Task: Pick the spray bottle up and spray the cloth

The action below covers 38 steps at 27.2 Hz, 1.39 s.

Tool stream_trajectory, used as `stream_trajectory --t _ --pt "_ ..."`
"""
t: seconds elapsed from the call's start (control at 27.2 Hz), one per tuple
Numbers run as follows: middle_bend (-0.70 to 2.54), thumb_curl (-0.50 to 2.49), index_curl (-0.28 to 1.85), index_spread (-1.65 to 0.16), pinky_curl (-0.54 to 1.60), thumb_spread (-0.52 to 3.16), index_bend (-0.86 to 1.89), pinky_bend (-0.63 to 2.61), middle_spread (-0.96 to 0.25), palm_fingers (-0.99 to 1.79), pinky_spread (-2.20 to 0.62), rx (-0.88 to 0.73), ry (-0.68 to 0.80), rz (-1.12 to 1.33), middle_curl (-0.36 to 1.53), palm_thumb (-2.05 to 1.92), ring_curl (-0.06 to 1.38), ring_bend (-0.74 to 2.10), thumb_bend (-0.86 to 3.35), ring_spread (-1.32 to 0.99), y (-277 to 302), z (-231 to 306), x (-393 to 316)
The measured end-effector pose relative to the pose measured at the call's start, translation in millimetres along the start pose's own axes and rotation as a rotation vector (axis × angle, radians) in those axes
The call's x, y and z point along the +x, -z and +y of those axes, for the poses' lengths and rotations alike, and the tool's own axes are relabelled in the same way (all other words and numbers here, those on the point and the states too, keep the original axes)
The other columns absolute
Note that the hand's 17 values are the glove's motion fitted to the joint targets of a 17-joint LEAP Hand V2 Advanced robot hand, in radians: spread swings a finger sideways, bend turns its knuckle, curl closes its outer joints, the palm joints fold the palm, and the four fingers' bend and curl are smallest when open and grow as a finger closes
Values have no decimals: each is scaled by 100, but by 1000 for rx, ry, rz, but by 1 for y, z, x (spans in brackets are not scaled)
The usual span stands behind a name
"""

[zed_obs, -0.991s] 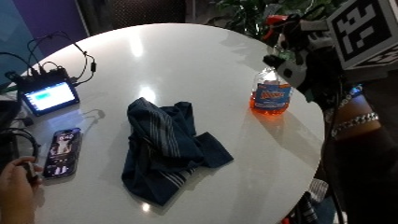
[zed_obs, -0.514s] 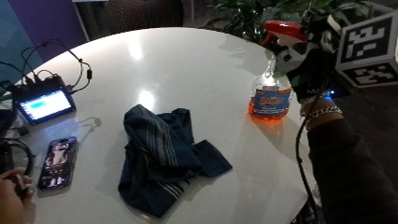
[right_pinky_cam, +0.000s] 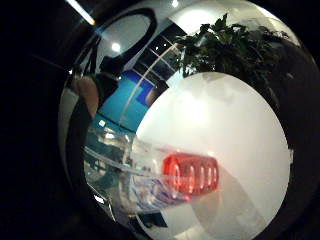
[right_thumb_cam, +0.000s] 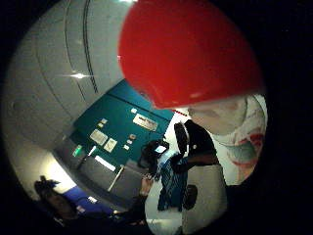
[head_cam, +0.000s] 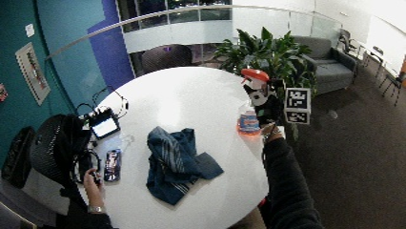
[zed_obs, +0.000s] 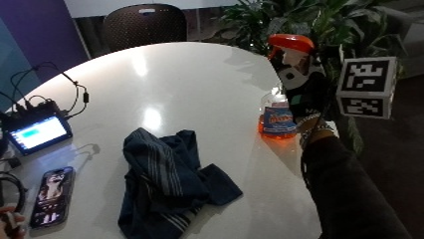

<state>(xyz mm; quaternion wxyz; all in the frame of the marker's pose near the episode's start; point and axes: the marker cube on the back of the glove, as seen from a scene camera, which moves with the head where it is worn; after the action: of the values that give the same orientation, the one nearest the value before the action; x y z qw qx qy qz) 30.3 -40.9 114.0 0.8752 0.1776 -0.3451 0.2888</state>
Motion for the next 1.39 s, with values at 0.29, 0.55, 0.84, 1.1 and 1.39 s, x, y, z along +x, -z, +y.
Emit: stream_trajectory --t 0.29,0.55,0.84,1.1,1.39 --pt "41 39 24 -31 35 96 10 36 -23 128 -10 235 155 93 43 84 40 61 1 -20 -3 5 -11" --pt "44 45 26 -30 40 87 12 49 -24 138 -28 359 224 226 45 84 44 72 -3 -21 21 9 -9" --pt "50 46 29 -30 40 96 15 51 -24 138 -33 370 272 301 49 78 45 77 -3 -21 30 14 -6" --pt "55 46 32 -30 41 109 16 54 -23 139 -34 254 484 338 51 76 46 80 -1 -21 25 11 -38" --pt "58 46 35 -29 41 117 17 55 -23 139 -34 19 944 584 53 73 46 82 -2 -21 10 -5 -110"
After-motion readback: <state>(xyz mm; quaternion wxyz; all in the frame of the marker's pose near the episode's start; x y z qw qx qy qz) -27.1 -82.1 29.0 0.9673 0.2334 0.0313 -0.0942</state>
